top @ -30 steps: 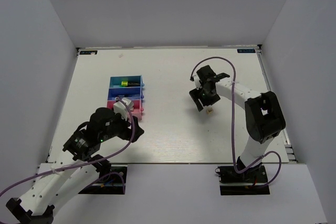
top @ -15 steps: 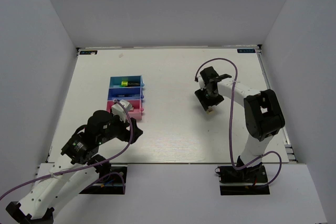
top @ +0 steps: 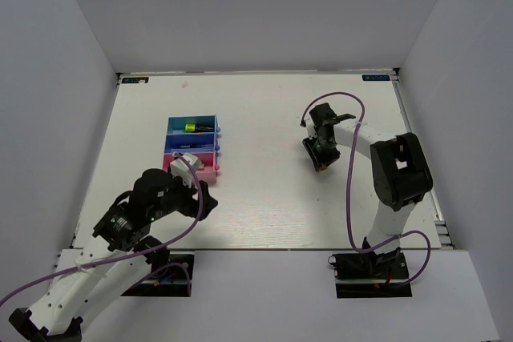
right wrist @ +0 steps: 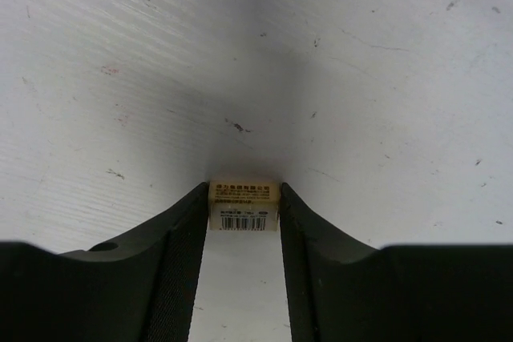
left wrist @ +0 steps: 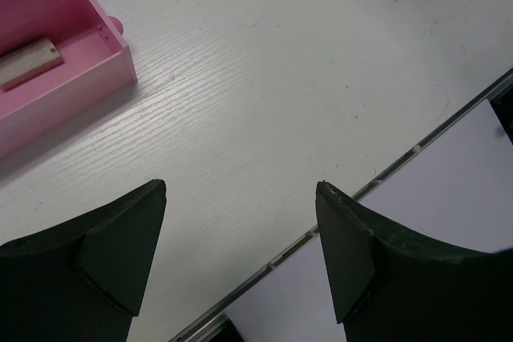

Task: Sort the stationery into containers
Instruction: Pick up the stationery from the center of the board, then place the stationery in the storage box.

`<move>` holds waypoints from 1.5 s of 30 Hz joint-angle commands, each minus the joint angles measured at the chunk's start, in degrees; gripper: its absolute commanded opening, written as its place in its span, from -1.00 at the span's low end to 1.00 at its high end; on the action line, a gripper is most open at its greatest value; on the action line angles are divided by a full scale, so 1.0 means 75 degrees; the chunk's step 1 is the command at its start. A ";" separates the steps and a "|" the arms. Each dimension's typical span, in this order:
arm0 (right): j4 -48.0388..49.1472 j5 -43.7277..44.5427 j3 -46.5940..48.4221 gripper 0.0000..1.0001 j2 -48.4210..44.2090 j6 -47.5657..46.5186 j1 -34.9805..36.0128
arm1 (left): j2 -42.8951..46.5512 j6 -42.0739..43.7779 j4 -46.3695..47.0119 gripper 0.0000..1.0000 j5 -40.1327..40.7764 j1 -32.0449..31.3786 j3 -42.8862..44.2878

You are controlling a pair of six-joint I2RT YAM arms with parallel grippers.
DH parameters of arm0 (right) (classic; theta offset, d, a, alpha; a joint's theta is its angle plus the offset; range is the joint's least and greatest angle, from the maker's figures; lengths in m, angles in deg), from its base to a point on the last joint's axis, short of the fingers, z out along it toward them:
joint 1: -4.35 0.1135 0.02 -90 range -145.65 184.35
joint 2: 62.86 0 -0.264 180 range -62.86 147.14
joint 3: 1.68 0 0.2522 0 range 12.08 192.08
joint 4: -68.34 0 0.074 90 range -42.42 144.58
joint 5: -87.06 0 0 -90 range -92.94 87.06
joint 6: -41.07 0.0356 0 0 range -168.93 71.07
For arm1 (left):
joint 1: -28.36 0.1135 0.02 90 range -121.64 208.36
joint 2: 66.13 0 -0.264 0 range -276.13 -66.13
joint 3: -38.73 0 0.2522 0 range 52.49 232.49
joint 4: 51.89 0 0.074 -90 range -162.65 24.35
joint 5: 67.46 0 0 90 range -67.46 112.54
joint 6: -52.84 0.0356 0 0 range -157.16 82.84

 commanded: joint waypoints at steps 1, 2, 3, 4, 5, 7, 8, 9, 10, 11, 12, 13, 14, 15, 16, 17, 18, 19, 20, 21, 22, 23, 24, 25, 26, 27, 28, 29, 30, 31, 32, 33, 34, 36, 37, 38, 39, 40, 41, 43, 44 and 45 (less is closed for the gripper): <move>-0.0011 -0.0291 -0.0270 -0.14 0.0105 0.0038 -0.0030 | -0.0051 0.0075 -0.0040 0.71 0.0028 0.0043 0.0308; -0.0023 -0.0327 -0.0282 -0.17 0.0117 0.0073 -0.0018 | -0.0051 0.0063 -0.0028 0.71 -0.0006 0.0044 0.0320; -0.0046 -0.0374 -0.0340 -0.17 0.0128 0.0085 -0.0018 | -0.0039 0.0063 -0.0063 0.71 0.0005 0.0044 0.0332; -0.0070 -0.0386 -0.0340 -0.17 0.0129 0.0108 -0.0006 | -0.0051 0.0075 -0.0063 0.71 0.0005 0.0044 0.0343; -0.0082 -0.0386 -0.0352 -0.17 0.0117 0.0120 -0.0006 | -0.0039 0.0075 -0.0075 0.71 0.0005 0.0044 0.0390; -0.0093 -0.0397 -0.0387 -0.13 0.0105 0.0120 -0.0018 | -0.0027 0.0087 -0.0122 0.71 0.0005 0.0043 0.0425; -0.0093 -0.0386 -0.0399 -0.10 0.0082 0.0132 -0.0018 | -0.0027 0.0098 -0.0134 0.71 0.0028 0.0044 0.0472; -0.0093 -0.0386 -0.0387 -0.06 0.0105 0.0166 -0.0018 | -0.0027 0.0087 -0.0192 0.71 0.0017 0.0044 0.0496; -0.0117 -0.0386 -0.0387 -0.06 0.0070 0.0155 -0.0018 | -0.0027 0.0098 -0.0204 0.71 0.0040 0.0044 0.0519; -0.0128 -0.0386 -0.0399 -0.06 0.0082 0.0167 -0.0030 | -0.0016 0.0110 -0.0204 0.71 0.0029 0.0020 0.0531; -0.0140 -0.0664 -0.0376 -0.06 0.0093 0.0178 -0.0018 | -0.0027 0.0122 -0.0216 0.71 0.0040 0.0043 0.0543; -0.0129 -0.0690 -0.0352 -0.12 0.0082 0.0190 -0.0018 | -0.0016 0.0110 -0.0239 0.71 0.0029 0.0044 0.0554; -0.0198 -0.0737 -0.0306 -0.14 0.0082 0.0179 -0.0018 | 0.0008 0.0110 -0.0228 0.71 0.0040 0.0044 0.0566; -0.0222 -0.0772 -0.0317 -0.17 0.0093 0.0190 -0.0006 | -0.0004 0.0110 -0.0239 0.71 0.0040 0.0044 0.0578; -0.0234 -0.0842 -0.0294 -0.29 0.0059 0.0190 -0.0018 | 0.0008 0.0110 -0.0262 0.71 0.0075 0.0032 0.0590; -0.0304 -0.0878 -0.0247 -0.34 0.0035 0.0202 -0.0018 | 0.0019 0.0110 -0.0274 0.71 0.0052 0.0043 0.0648; -0.0316 -0.0936 -0.0235 -0.41 0.0035 0.0202 -0.0006 | 0.0031 0.0122 -0.0309 0.71 0.0052 0.0032 0.0683; -0.0351 -0.1052 -0.0200 -0.51 -0.0012 0.0202 -0.0018 | 0.0031 0.0122 -0.0344 0.71 0.0064 0.0043 0.0718; -0.0456 -0.1100 -0.0153 -0.56 -0.0058 0.0214 0.0017 | 0.0043 0.0122 -0.0356 0.71 0.0052 0.0044 0.0777; -0.0445 -0.1135 -0.0153 -0.56 -0.0082 0.0214 0.0006 | 0.0043 0.0133 -0.0414 0.71 0.0087 0.0044 0.0858; -0.0491 -0.1252 -0.0153 -0.56 -0.0187 0.0202 0.0029 | 0.0055 0.0145 -0.0415 0.71 0.0064 0.0044 0.0894; -0.0527 -0.1322 -0.0095 -0.58 -0.0223 0.0225 0.0017 | 0.0031 0.0157 -0.0438 0.71 0.0075 0.0044 0.0952; -0.0573 -0.1486 -0.0083 -0.58 -0.0258 0.0225 0.0029 | 0.0020 0.0157 -0.0450 0.71 0.0099 0.0044 0.1023; -0.0632 -0.1696 0.0022 -0.61 -0.0363 0.0225 0.0040 | 0.0020 0.0180 -0.0473 0.71 0.0087 0.0055 0.1081; -0.0702 -0.1779 0.0139 -0.61 -0.0410 0.0237 0.0168 | 0.0031 0.0180 -0.0474 0.71 0.0099 0.0021 0.1117; -0.0772 -0.2035 0.0221 -0.61 -0.0515 0.0214 0.0100 | 0.0020 0.0180 -0.0508 0.71 0.0099 0.0043 0.1221; -0.0831 -0.2305 0.0419 -0.61 -0.0528 0.0202 0.0122 | -0.0004 0.0204 -0.0497 0.71 0.0110 0.0044 0.1280; -0.0890 -0.2574 0.0735 -0.64 -0.0528 0.0179 0.0192 | 0.0008 0.0204 -0.0543 0.71 0.0111 0.0020 0.1327; -0.1053 -0.2740 0.0900 -0.64 -0.0447 0.0109 0.0216 | 0.0008 0.0204 -0.0555 0.71 0.0145 0.0043 0.1502; -0.1077 -0.2904 0.1285 -0.64 -0.0411 0.0015 0.0367 | -0.0004 0.0192 -0.0544 0.71 0.0169 0.0032 0.1562; -0.1124 -0.3427 0.1729 -0.68 -0.0329 -0.0055 0.0450 | -0.0016 0.0192 -0.0544 0.71 0.0169 0.0032 0.1620; -0.1299 -0.3595 0.2012 -0.68 -0.0178 -0.0125 0.0532 | -0.0050 0.0180 -0.0544 0.71 0.0158 0.0032 0.1760; -0.1428 -0.3747 0.2607 -0.68 0.0079 -0.0312 0.0718 | -0.0074 0.0134 -0.0567 0.71 0.0146 0.0043 0.1912; -0.1779 -0.4415 0.3930 -0.68 0.0466 -0.0442 0.1337 | -0.0167 0.0099 -0.0602 0.71 0.0157 0.0043 0.2217; -0.1908 -0.4765 0.4239 -0.71 0.0608 -0.0512 0.1457 | -0.0203 0.0087 -0.0602 0.71 0.0134 0.0032 0.2288; -0.1956 -0.4768 0.4903 -0.71 0.0945 -0.0548 0.1621 | -0.0215 0.0063 -0.0602 0.71 0.0146 0.0043 0.2405; -0.1991 -0.4931 0.5466 -0.71 0.1250 -0.0548 0.1855 | -0.0226 0.0052 -0.0591 0.71 0.0157 0.0044 0.2441; -0.2050 -0.4921 0.5751 -0.71 0.1428 -0.0536 0.1985 | -0.0227 0.0040 -0.0602 0.71 0.0157 0.0044 0.2464; -0.2027 -0.4932 0.6229 -0.73 0.1580 -0.0455 0.2392 | -0.0238 -0.0007 -0.0637 0.71 0.0192 0.0044 0.2534; -0.1783 -0.4816 0.6713 -0.73 0.2108 -0.0337 0.2641 | -0.0238 -0.0007 -0.0626 0.71 0.0228 0.0044 0.2570; -0.1665 -0.4746 0.6796 -0.73 0.2190 -0.0279 0.2758 | -0.0238 -0.0065 -0.0626 0.71 0.0263 0.0032 0.2593; -0.1316 -0.4641 0.6727 -0.73 0.2272 -0.0197 0.3119 | -0.0227 -0.0066 -0.0661 0.71 0.0275 0.0043 0.2594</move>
